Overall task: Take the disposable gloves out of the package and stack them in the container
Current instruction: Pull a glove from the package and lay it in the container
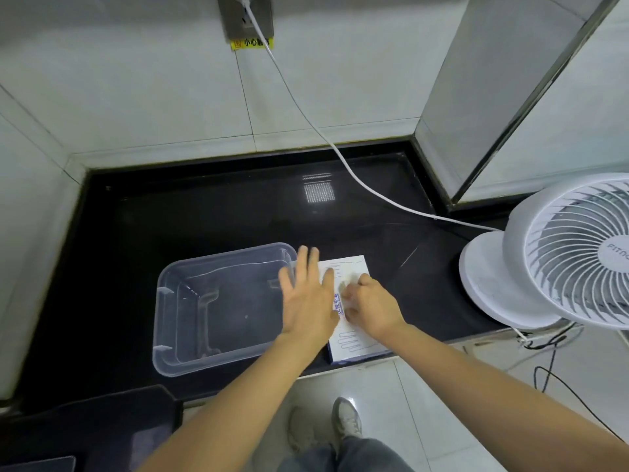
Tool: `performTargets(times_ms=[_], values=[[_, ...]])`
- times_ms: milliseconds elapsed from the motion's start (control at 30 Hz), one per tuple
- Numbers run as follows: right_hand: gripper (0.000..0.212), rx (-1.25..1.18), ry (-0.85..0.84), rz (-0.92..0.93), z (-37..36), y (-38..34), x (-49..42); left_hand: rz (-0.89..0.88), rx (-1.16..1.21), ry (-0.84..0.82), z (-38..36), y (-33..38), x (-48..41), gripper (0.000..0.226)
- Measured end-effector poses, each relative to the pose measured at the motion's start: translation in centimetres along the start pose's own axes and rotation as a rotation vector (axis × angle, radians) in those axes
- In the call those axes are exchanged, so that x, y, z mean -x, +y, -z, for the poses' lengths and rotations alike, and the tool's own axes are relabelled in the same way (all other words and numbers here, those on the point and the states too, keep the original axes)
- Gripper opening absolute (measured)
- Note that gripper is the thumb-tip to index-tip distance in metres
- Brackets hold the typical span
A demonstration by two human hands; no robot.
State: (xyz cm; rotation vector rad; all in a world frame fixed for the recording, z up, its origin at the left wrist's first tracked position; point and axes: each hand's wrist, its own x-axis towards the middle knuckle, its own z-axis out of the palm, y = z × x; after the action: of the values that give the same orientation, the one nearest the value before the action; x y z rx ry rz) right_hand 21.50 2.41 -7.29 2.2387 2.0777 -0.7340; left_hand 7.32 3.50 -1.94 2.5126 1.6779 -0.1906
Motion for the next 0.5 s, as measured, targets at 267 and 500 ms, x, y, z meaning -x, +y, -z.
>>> performTargets(times_ms=[267,500], values=[[0.010,-0.070,-0.001,0.022,0.9,-0.9,0.2,0.276,0.538,-0.058,-1.0,0.3,2.8,0.079],[0.032,-0.012,-0.086,0.011,1.6,-0.7,1.1,0.252,0.510,-0.092,-0.9,1.0,4.4,0.072]])
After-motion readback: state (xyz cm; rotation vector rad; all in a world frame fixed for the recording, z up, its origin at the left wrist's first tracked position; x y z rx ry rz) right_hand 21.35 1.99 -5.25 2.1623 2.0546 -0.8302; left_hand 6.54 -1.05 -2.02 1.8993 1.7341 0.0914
